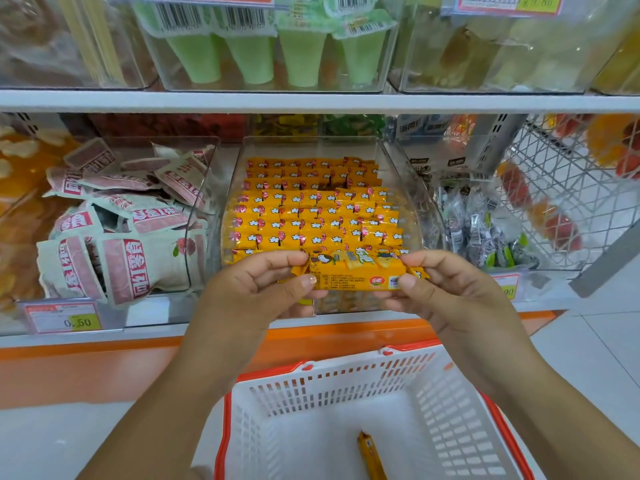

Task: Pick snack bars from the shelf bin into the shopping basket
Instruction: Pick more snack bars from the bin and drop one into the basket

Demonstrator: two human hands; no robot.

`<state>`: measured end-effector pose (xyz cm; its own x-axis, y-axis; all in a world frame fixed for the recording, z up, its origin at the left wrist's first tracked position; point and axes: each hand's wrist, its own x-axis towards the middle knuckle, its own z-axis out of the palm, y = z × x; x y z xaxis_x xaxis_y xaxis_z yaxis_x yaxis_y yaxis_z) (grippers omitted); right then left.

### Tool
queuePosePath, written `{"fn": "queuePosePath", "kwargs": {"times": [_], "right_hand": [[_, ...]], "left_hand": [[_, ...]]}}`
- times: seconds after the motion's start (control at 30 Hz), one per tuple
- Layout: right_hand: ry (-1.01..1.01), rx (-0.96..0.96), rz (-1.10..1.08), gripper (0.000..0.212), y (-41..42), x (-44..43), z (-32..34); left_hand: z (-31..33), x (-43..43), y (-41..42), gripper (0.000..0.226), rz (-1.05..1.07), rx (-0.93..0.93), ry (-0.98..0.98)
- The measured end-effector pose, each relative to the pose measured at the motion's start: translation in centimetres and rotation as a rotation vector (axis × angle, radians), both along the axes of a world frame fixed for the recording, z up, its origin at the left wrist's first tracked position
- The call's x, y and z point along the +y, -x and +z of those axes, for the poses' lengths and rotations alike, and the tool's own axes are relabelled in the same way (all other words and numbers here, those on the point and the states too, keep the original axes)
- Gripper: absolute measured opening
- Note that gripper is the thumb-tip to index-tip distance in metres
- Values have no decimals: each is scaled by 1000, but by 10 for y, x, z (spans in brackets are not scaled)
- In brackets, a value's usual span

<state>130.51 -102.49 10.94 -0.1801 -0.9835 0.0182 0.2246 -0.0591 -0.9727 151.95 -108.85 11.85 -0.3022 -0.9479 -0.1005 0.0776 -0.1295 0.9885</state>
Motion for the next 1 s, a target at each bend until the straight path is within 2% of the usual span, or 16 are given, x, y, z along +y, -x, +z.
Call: {"fn": "queuePosePath", "kwargs": {"times": [0.07, 0.27, 0.47, 0.6, 0.7, 0.87, 0.93, 1.0], "right_hand": [[-15, -58, -18, 21, 0, 0, 3], [-50, -134, -15, 20, 0, -2, 4], [-57, -175, 89, 45, 4, 0, 7], [-53, -71, 31, 24, 5, -2, 2], [-55, 20, -40, 41, 6, -3, -4], [-36, -58, -27, 10, 2, -2, -3], [-30, -77, -49, 8, 1, -2, -3], [-19, -71, -63, 21, -1, -1, -2]], "left_hand": [[-1, -1, -1, 21, 5, 3, -12], [-1, -3, -3, 20, 0, 29, -34], [-1, -5, -10, 30, -46, 70, -37], [-2, -3, -8, 19, 17, -1, 17], [-3, -3, -5, 12, 22, -50, 48], [-3, -1, 1, 16, 20, -85, 53], [-3, 0, 3, 13, 37, -75, 54], [-1, 1, 5, 4, 56, -49, 47]]}}
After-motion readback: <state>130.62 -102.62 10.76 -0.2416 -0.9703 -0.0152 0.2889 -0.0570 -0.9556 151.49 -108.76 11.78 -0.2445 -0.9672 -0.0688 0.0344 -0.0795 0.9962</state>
